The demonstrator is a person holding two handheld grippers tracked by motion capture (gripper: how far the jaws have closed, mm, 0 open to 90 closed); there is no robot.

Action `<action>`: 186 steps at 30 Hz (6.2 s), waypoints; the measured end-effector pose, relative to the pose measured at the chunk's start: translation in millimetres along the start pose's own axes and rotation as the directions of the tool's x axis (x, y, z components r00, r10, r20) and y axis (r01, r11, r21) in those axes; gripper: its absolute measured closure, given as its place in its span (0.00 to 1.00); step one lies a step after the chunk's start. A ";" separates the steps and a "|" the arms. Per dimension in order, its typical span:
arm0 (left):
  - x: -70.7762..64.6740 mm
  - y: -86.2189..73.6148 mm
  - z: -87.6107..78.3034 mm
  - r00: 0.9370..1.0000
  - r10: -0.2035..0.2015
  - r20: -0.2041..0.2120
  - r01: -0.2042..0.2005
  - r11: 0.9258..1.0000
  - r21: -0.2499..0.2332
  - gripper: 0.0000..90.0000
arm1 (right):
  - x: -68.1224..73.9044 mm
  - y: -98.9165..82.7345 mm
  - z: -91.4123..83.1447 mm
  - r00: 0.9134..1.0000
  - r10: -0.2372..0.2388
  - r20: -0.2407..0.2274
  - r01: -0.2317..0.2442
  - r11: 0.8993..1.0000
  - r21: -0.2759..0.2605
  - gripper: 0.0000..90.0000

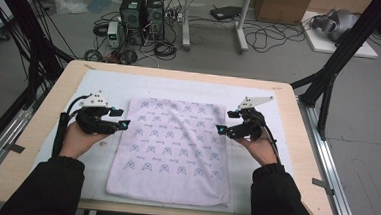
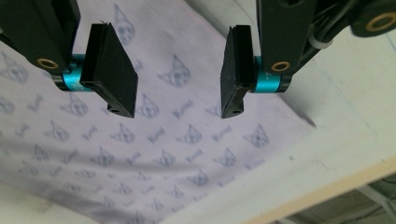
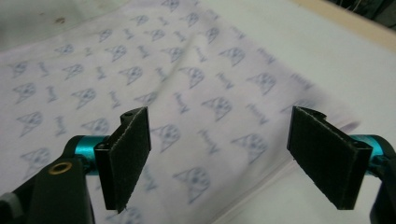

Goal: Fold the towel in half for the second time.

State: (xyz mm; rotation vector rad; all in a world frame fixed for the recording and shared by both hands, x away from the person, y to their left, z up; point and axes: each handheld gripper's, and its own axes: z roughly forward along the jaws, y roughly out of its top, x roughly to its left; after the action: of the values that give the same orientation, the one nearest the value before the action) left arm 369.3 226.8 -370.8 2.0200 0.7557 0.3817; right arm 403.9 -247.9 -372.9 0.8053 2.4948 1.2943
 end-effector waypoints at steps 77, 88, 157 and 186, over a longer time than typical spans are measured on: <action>13.5 -37.9 35.7 0.989 -0.146 0.016 0.141 0.972 0.186 0.52 | -17.2 -42.0 26.8 0.976 0.215 -0.033 -0.206 0.961 0.187 0.44; 1.9 -29.2 3.4 0.994 -0.091 0.065 0.086 0.992 0.089 0.97 | 4.5 -31.7 8.5 0.978 0.136 -0.161 -0.115 0.984 0.135 0.95; -68.7 -56.0 4.4 0.995 0.073 0.061 -0.087 0.958 0.274 0.89 | 80.5 -76.6 -18.7 0.990 -0.073 -0.118 0.090 0.986 0.140 0.78; -72.7 -59.3 -26.6 0.985 0.033 0.168 -0.062 0.983 0.173 0.97 | 93.5 -70.7 -27.3 0.974 -0.118 -0.192 0.137 0.987 0.087 0.95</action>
State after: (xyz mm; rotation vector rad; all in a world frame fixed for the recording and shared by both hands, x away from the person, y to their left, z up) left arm 278.2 220.7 -404.8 2.2091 0.6587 0.1762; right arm 288.9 -247.0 -408.6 0.5546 2.7265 1.2630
